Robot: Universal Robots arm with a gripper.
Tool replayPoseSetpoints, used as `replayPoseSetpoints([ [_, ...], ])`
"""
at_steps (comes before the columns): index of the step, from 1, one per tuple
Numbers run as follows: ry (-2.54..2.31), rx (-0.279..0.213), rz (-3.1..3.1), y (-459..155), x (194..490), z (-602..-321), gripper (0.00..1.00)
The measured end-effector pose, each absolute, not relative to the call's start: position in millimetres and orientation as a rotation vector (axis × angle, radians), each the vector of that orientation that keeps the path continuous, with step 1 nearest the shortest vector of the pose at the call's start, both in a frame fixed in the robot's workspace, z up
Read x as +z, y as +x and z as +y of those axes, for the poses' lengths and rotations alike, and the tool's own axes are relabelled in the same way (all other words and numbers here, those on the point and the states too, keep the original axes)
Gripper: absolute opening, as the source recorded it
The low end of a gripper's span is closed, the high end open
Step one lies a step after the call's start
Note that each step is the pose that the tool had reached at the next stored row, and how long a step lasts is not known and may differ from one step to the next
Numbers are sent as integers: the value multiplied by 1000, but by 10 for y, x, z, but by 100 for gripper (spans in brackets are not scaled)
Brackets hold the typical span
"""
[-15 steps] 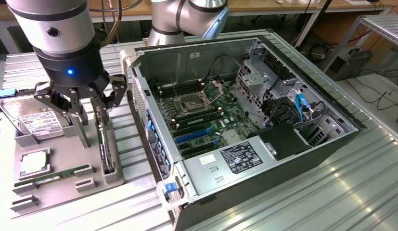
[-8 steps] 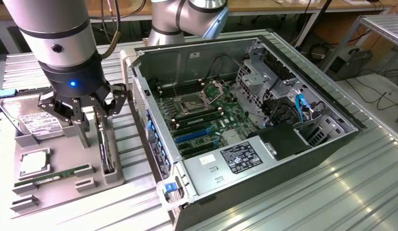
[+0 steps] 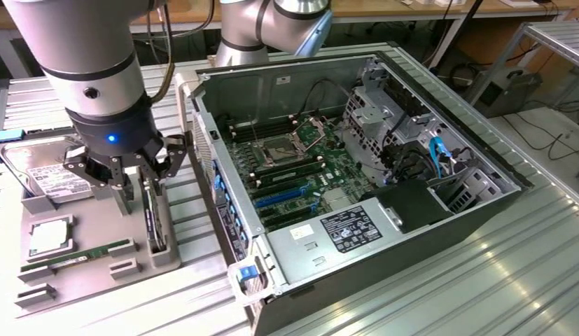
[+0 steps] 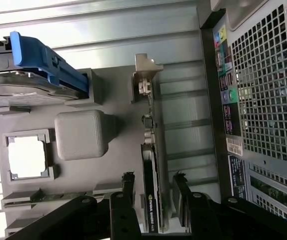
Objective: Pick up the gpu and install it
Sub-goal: 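Pick up the gpu and move the gpu toward the slot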
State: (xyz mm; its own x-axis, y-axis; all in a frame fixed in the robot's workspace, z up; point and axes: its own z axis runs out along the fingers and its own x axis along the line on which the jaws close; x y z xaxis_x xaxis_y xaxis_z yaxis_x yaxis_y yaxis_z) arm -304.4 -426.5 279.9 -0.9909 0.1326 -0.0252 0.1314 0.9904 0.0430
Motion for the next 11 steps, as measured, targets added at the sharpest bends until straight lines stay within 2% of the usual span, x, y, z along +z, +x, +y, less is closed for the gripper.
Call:
replayPoseSetpoints([
  [11,214,82,3106,-3051,2583,-4265,44],
])
